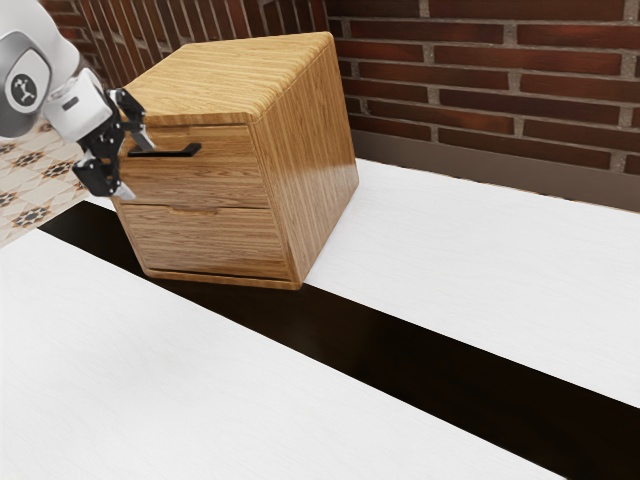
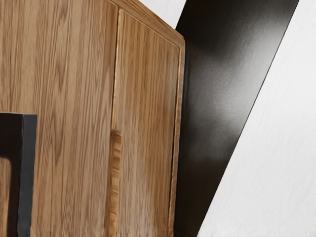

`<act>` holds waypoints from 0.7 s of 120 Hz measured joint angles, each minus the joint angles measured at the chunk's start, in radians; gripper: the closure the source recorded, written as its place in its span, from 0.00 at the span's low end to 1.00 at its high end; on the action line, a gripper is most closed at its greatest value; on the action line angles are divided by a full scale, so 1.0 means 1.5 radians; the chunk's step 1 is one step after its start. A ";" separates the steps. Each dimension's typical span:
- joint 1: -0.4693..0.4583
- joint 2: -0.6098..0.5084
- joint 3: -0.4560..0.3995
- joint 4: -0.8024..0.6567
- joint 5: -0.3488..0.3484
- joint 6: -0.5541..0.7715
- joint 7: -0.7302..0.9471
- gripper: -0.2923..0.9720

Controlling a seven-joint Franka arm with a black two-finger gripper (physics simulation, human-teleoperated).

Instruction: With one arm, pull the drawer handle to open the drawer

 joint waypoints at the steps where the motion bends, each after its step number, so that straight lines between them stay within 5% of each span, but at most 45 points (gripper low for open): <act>1: 0.001 0.000 0.000 0.001 0.000 0.000 -0.001 0.23; 43: 0.057 0.040 -0.002 0.018 0.002 0.046 -0.020 0.23; 69: -0.002 0.073 -0.016 0.030 -0.004 0.063 -0.028 0.24; 84: 0.002 0.083 -0.020 0.025 -0.007 0.067 -0.032 0.09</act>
